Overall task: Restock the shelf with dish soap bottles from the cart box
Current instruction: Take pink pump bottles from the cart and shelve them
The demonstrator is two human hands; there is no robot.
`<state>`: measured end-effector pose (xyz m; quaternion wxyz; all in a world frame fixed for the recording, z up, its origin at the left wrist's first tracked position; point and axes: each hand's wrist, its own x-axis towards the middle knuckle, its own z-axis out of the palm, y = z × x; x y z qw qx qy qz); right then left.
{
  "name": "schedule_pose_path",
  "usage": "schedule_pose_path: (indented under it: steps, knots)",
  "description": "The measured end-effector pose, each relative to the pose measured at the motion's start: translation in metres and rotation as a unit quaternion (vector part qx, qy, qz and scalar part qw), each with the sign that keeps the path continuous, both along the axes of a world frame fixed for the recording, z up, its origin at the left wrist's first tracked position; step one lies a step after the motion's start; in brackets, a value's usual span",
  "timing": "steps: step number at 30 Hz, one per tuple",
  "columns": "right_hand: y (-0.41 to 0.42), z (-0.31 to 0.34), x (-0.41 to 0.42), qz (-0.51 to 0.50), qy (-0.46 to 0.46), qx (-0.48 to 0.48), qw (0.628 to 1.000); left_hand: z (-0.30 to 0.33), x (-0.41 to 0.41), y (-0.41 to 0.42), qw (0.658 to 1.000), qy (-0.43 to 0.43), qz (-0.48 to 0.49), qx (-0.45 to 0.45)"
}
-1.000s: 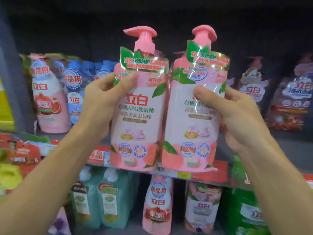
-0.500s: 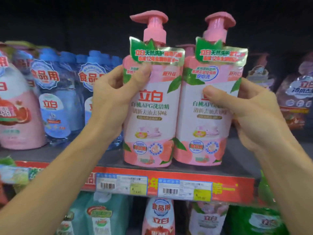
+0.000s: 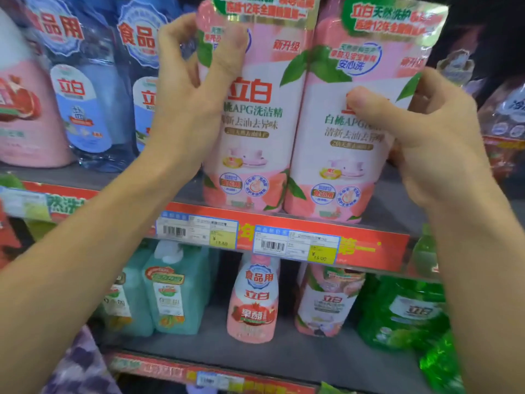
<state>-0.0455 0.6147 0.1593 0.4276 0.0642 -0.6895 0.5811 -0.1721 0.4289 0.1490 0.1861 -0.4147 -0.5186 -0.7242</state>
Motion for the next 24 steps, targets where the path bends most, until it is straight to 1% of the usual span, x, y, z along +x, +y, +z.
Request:
schedule_pose_path:
  steps: [2, 5, 9, 13, 14, 18, 21, 24]
  knots:
    - [0.000, 0.000, -0.001, -0.004, -0.012, 0.015, 1.000, 0.000, 0.006, 0.001, 0.999, 0.009, 0.034, -0.030]
    - [0.003, -0.005, -0.001, -0.014, -0.050, 0.030, 0.998, -0.010, 0.010, -0.004, 0.992, 0.017, 0.111, -0.062]
    - [0.005, -0.002, 0.007, -0.022, -0.095, 0.067, 0.993, -0.024, 0.019, -0.013, 0.969, 0.019, 0.214, -0.118]
    - [-0.004, 0.002, 0.016, -0.089, -0.140, 0.155, 0.974, -0.026, 0.030, -0.013, 0.948, 0.010, 0.259, -0.183]
    - [-0.007, 0.000, 0.017, -0.106, -0.147, 0.163, 0.970, -0.025, 0.032, -0.013, 0.943, 0.014, 0.266, -0.199]
    - [-0.025, -0.018, 0.011, -0.168, -0.147, 0.135, 0.965, -0.024, 0.036, -0.012, 0.933, 0.025, 0.278, -0.225]
    - [-0.031, -0.028, 0.011, -0.187, -0.158, 0.099, 0.965, -0.028, 0.048, -0.012, 0.918, 0.006, 0.301, -0.258]
    - [-0.030, -0.026, 0.014, -0.200, -0.172, 0.101, 0.959, -0.030, 0.059, -0.011, 0.915, -0.005, 0.309, -0.259]
